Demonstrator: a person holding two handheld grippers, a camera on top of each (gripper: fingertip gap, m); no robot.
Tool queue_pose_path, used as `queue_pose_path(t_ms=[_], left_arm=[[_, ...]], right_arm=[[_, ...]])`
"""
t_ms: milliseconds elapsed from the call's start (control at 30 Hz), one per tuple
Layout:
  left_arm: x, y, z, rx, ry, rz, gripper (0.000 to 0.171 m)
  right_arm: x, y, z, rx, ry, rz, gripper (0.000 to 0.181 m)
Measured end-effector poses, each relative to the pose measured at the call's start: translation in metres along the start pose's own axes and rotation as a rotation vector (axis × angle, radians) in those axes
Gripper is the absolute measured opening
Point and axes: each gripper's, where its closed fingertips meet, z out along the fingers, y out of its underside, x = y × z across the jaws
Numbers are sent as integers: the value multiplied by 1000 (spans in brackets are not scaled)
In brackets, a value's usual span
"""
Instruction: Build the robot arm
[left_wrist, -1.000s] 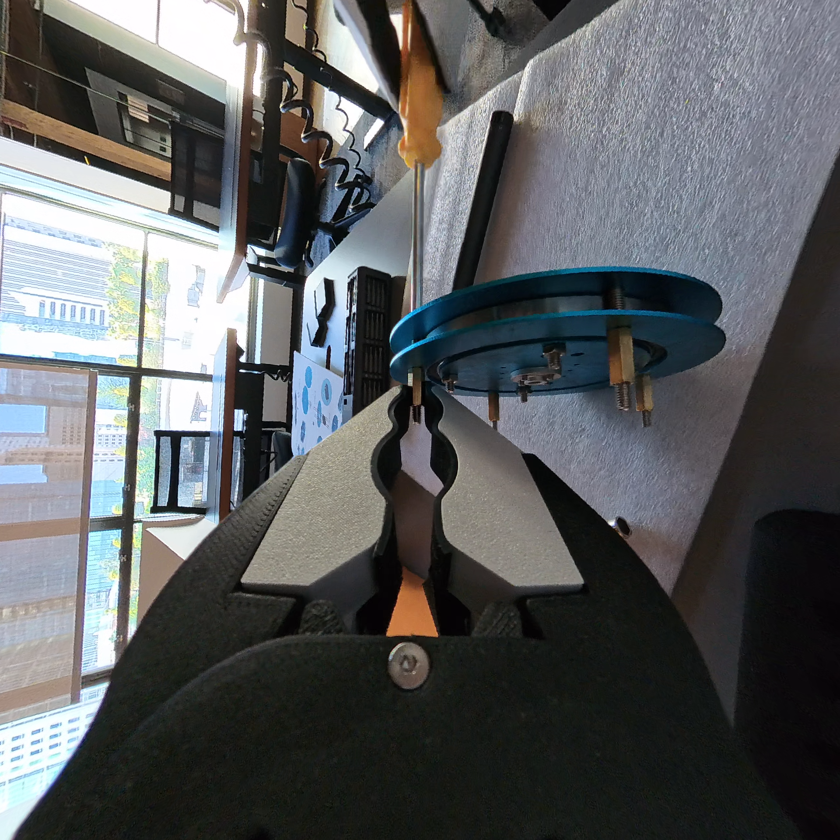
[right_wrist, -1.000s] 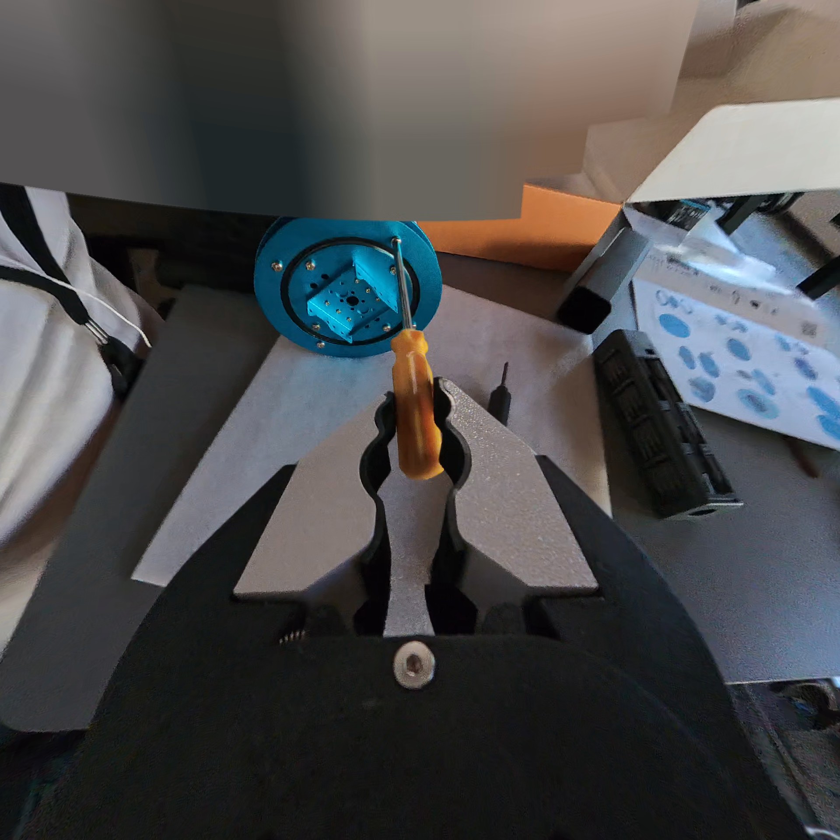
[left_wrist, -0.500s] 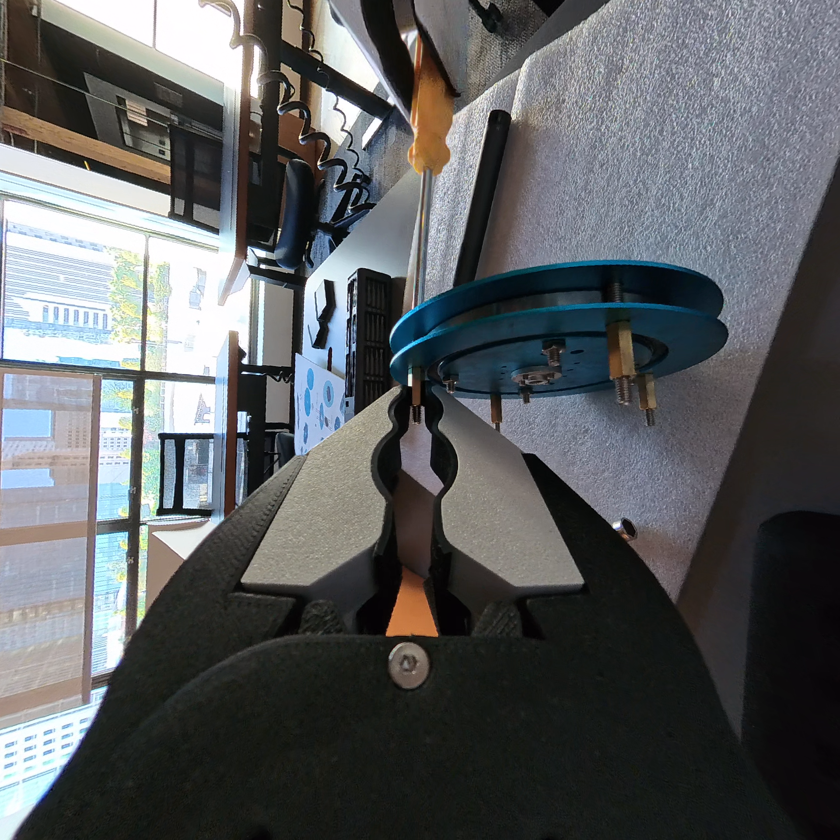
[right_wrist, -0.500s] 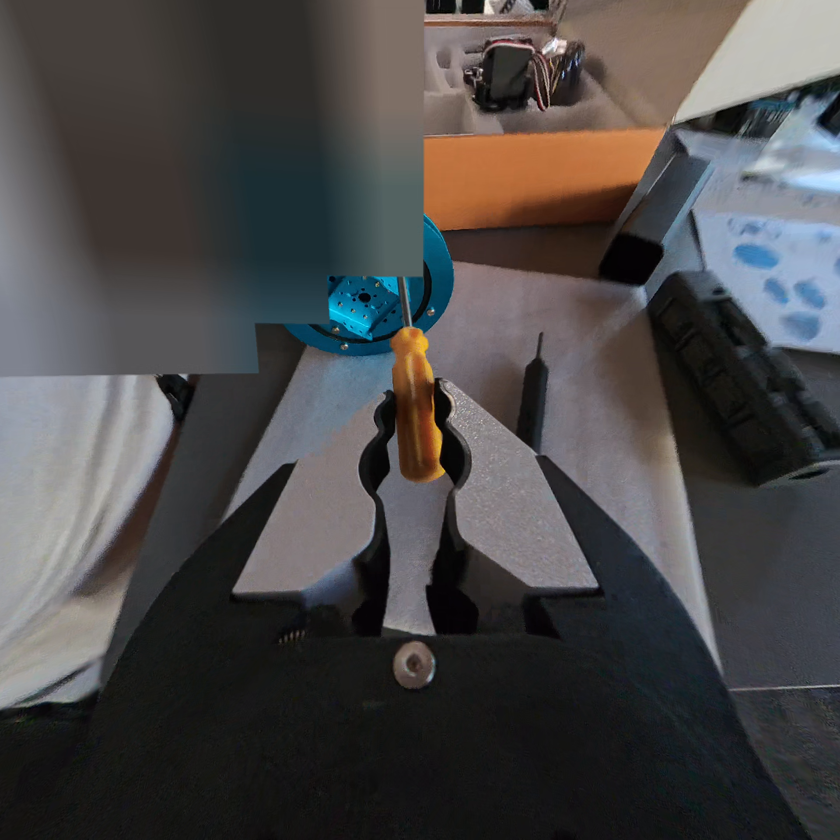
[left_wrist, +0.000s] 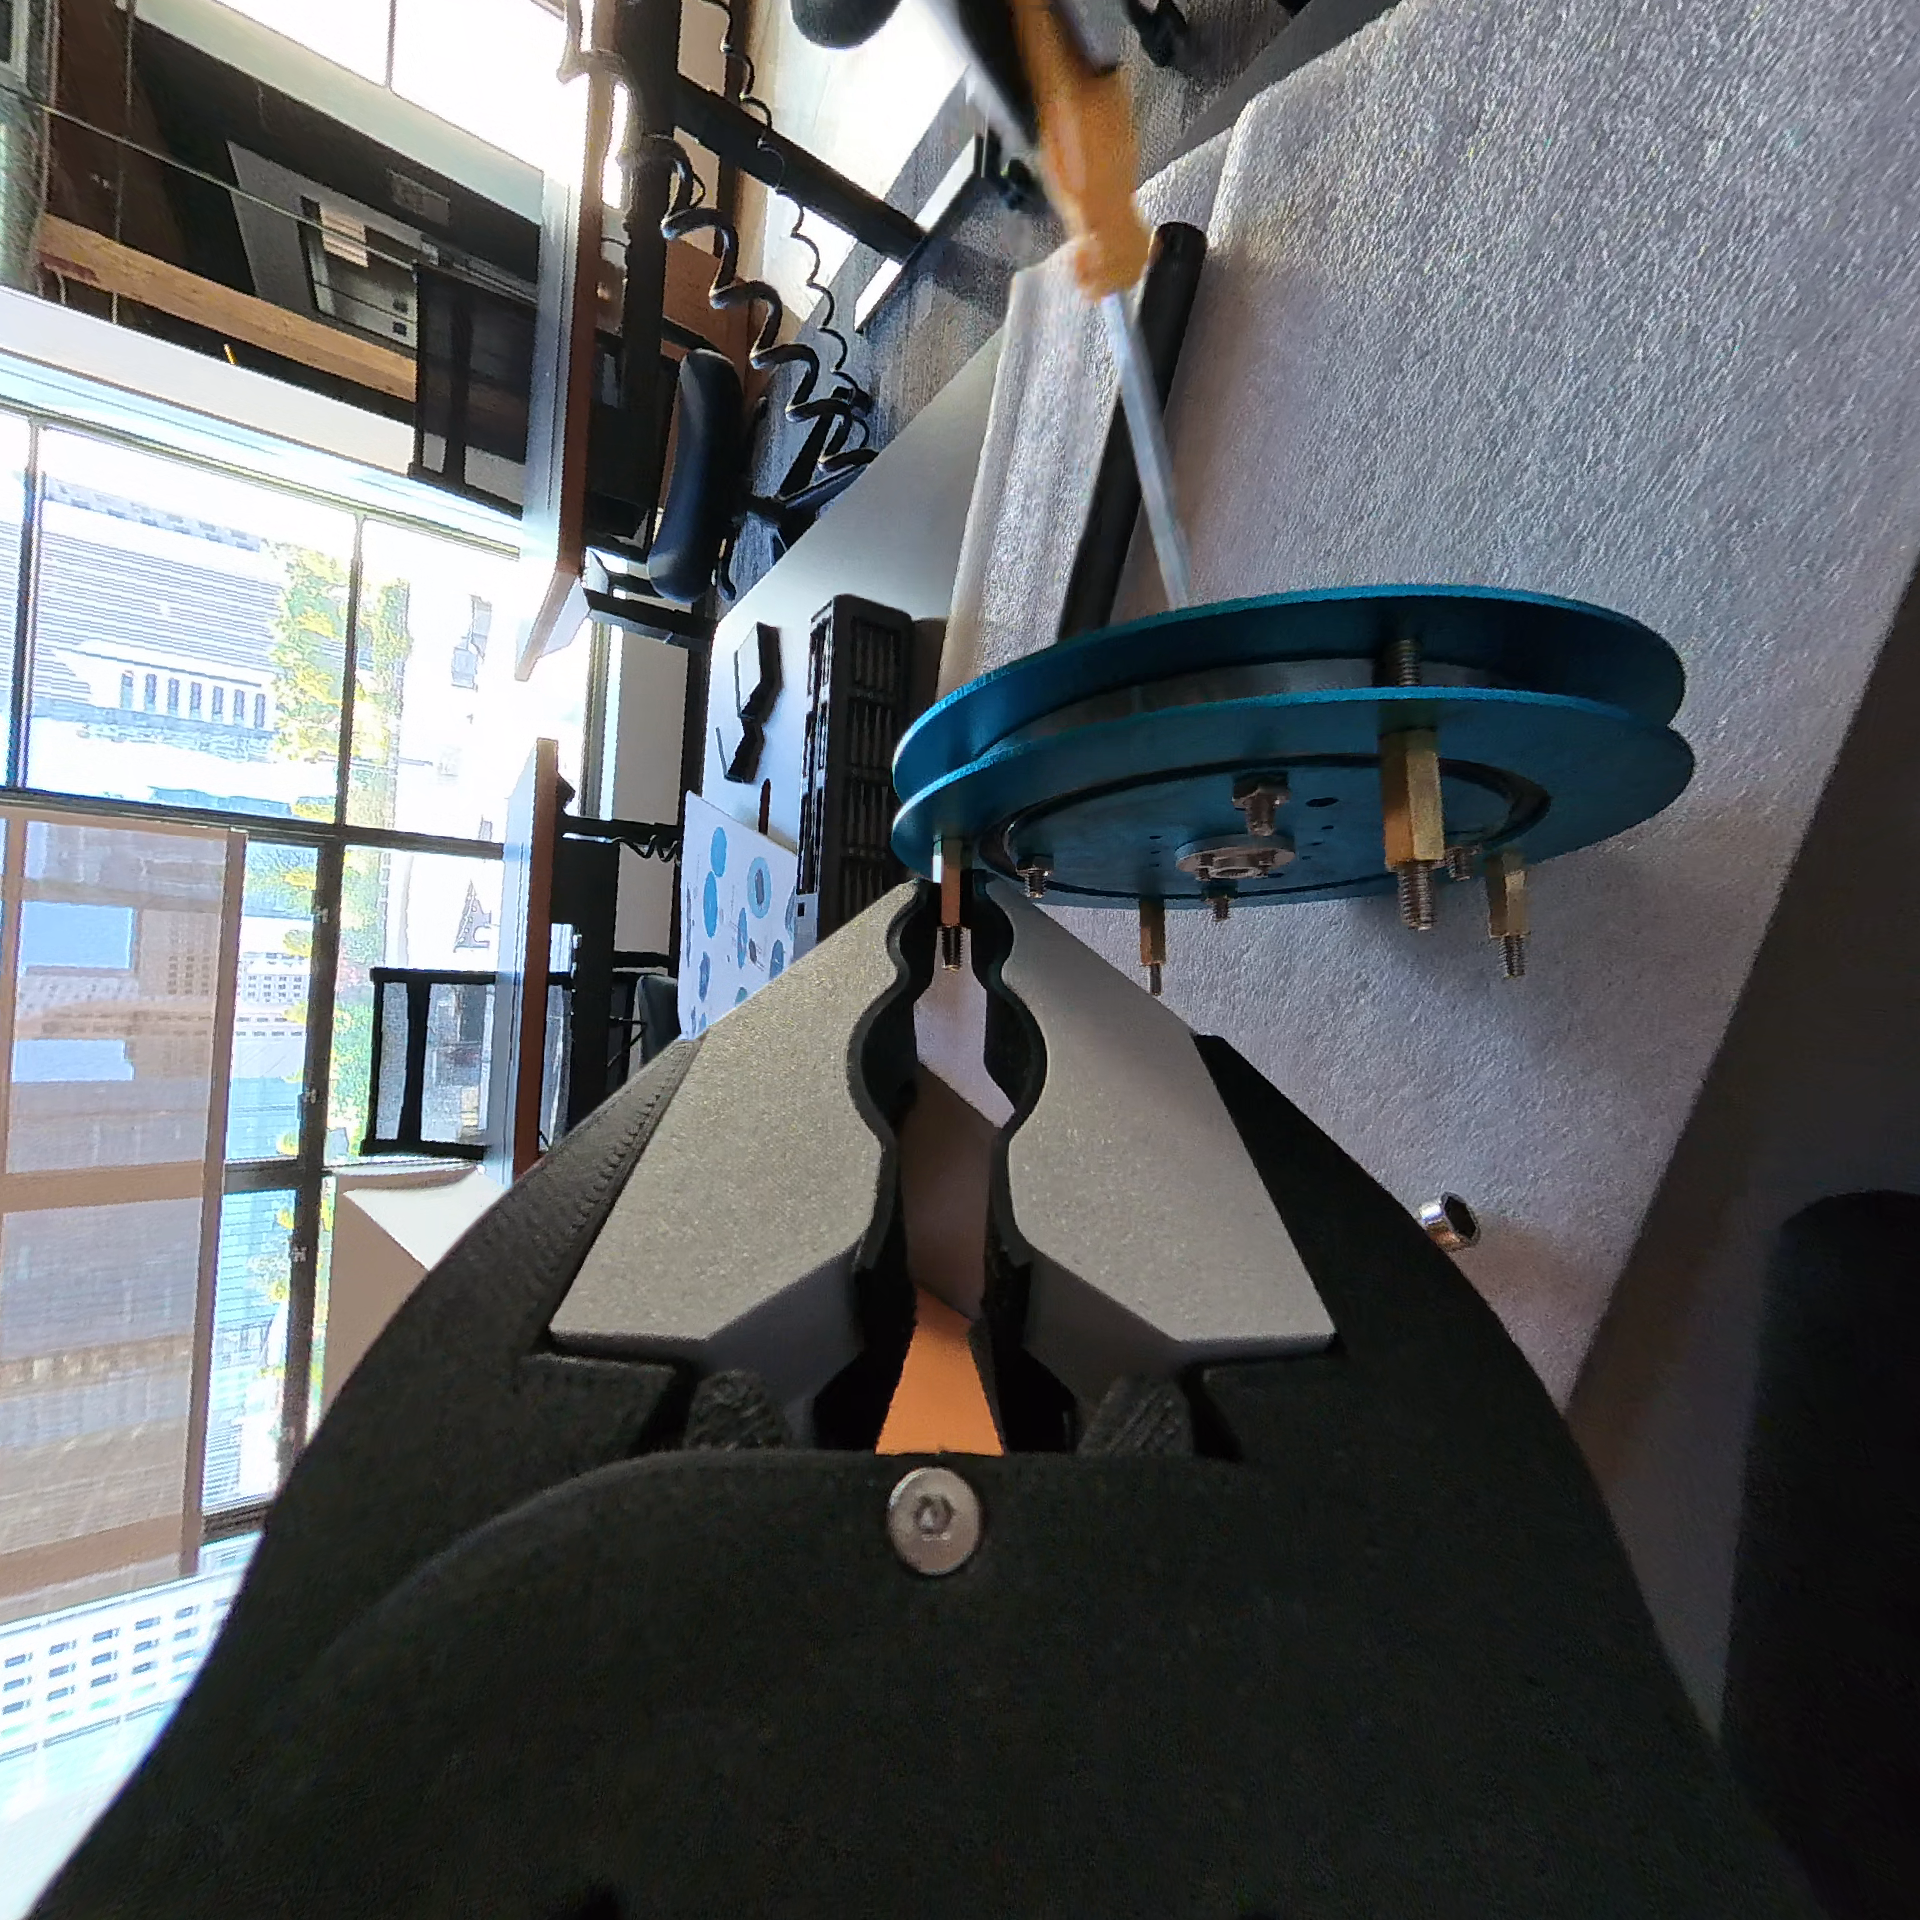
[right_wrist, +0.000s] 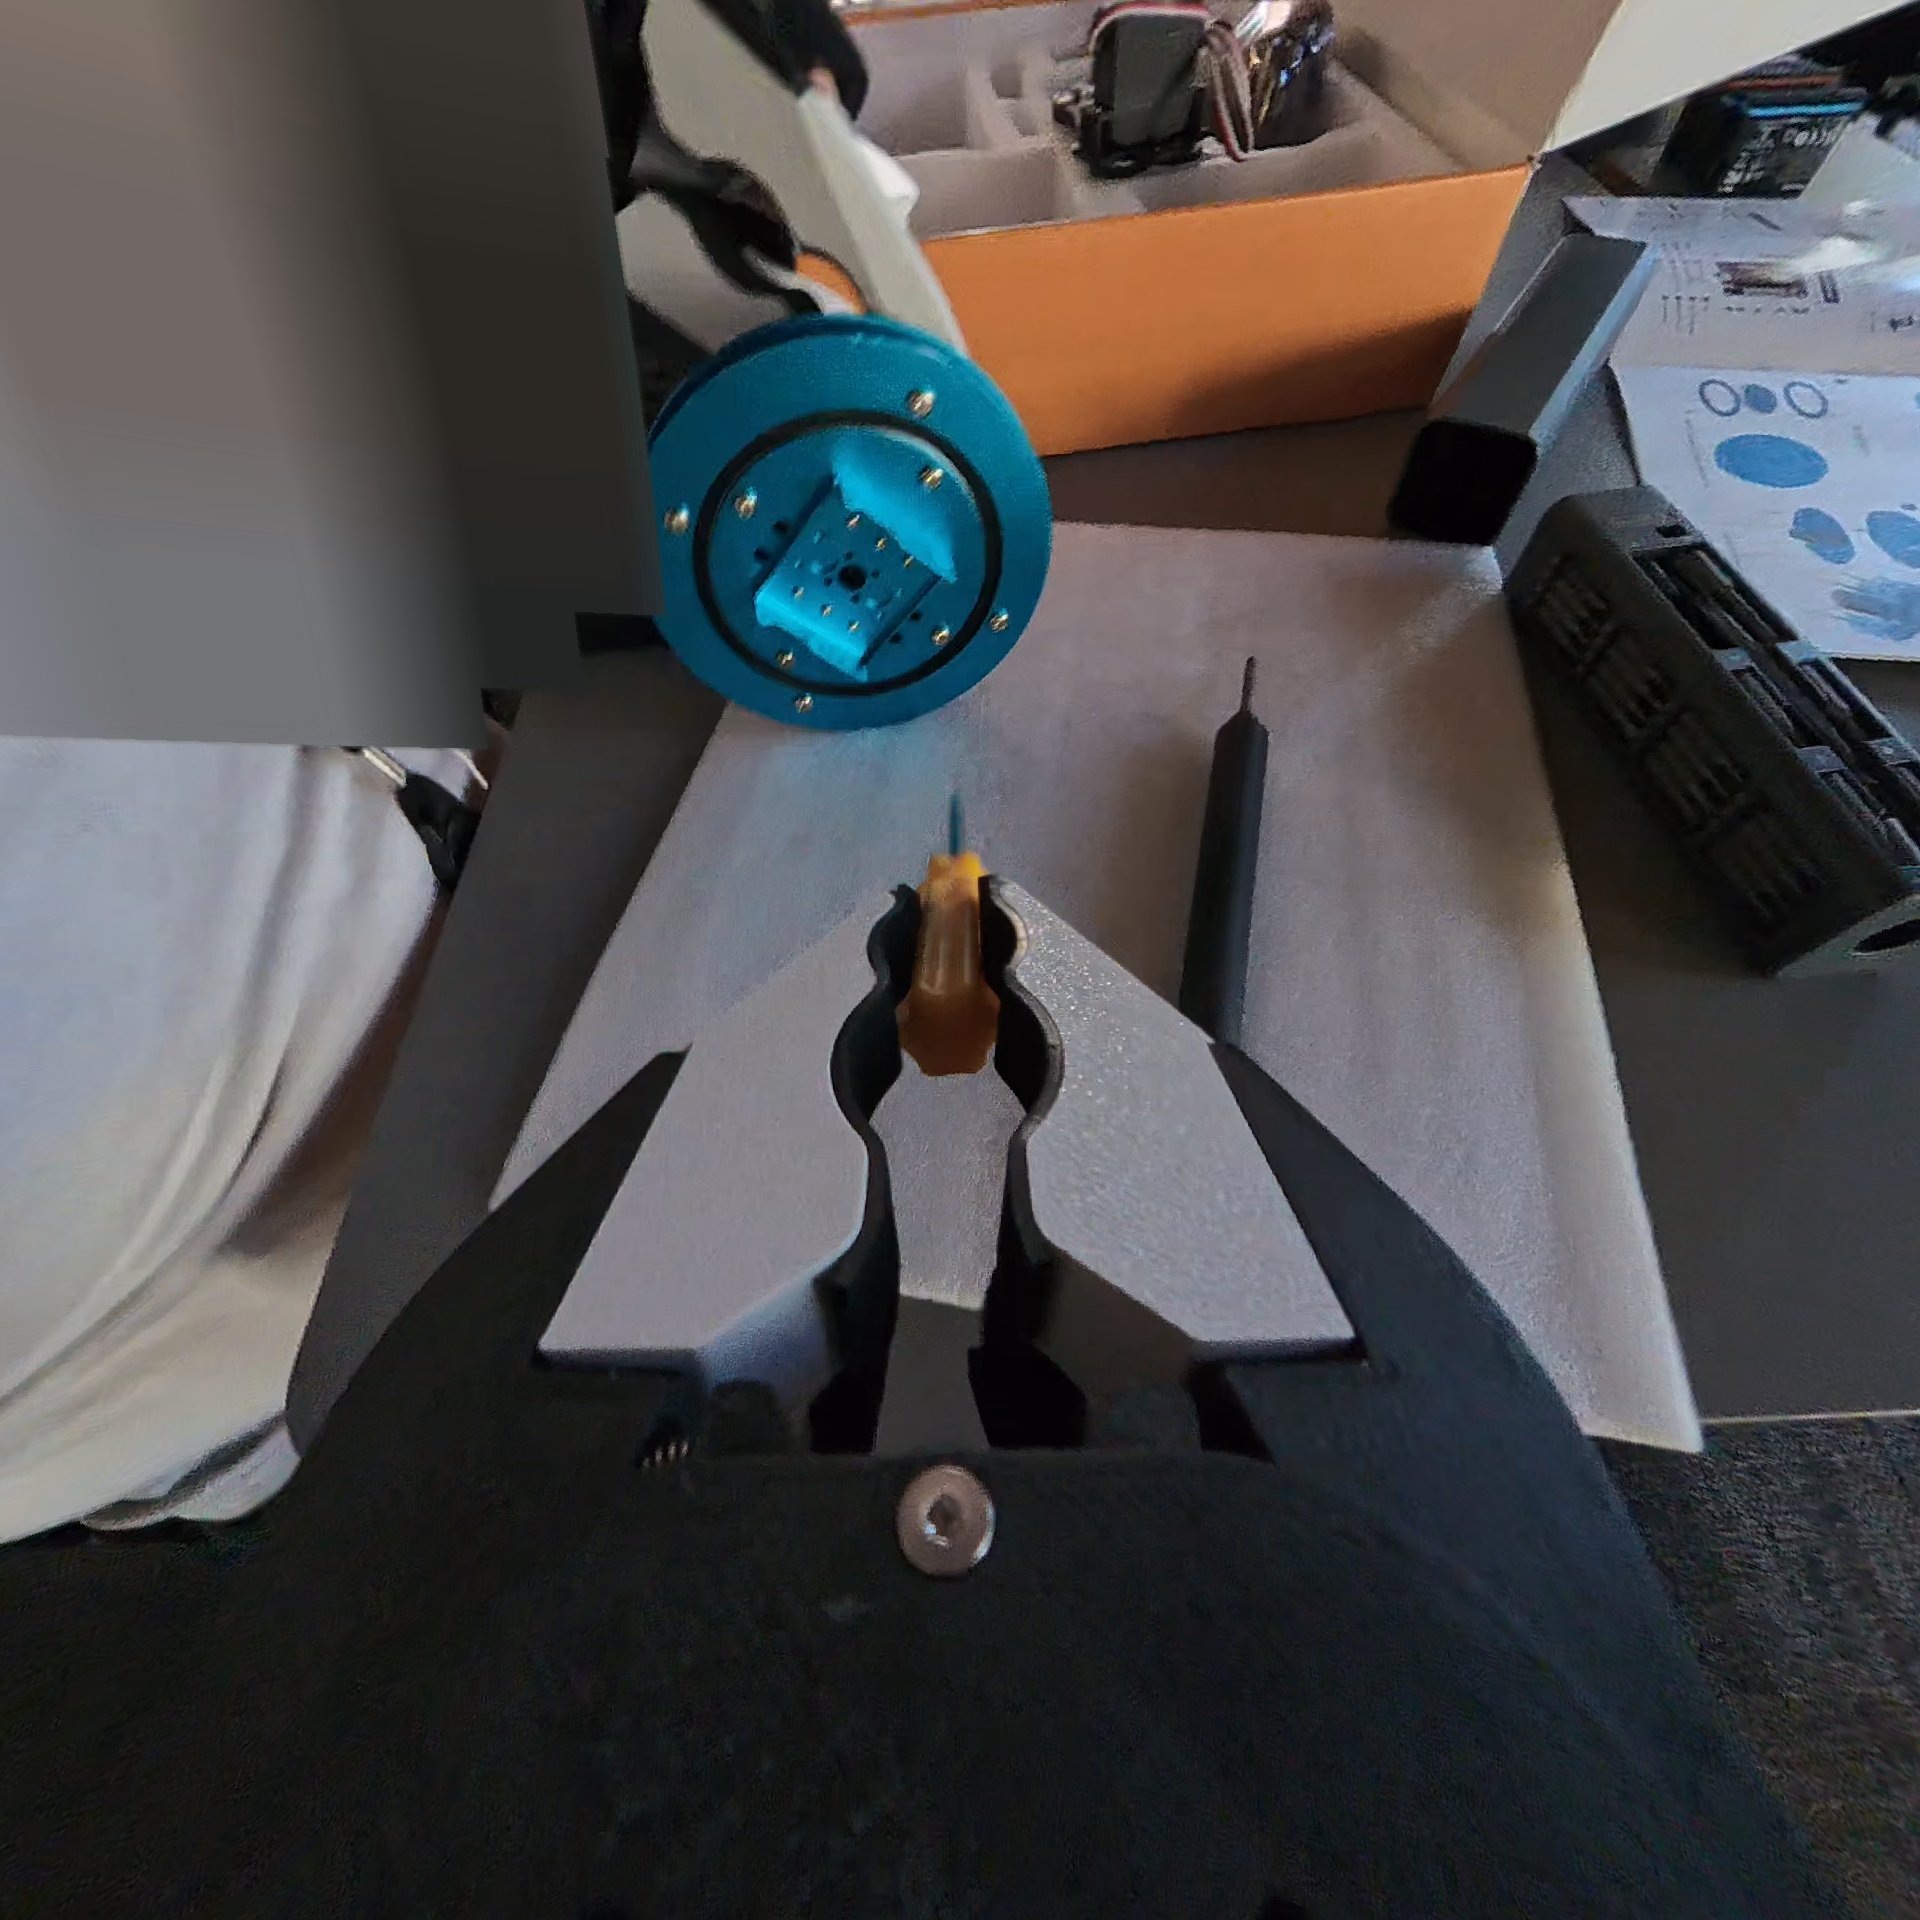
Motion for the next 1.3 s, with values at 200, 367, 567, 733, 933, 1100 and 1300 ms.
queue_pose_path(t_ms=[200, 367, 567, 733, 933, 1100, 1300], left_arm=[[-4, 6, 11, -14, 23, -4, 4], [-5, 7, 17, -13, 43, -28, 4], [-7, 11, 24, -25, 82, -73, 4], [-6, 16, 25, -39, 138, -203, 4], [-11, 21, 10, -46, 198, -405, 21], [-24, 11, -38, 61, 148, -600, 20], [9, -18, -41, 145, 189, -615, 24]], right_arm=[[-7, 31, -2, -77, 71, -58, 10], [-11, 53, 5, -176, 43, -28, 24], [-23, -48, 52, 79, 73, -123, 39], [-36, -79, 94, 236, 122, 135, 39], [-35, -80, 101, 294, 135, 252, 23], [-27, -84, 101, 302, 146, 249, 18], [-19, -87, 103, 288, 127, 272, 18]])
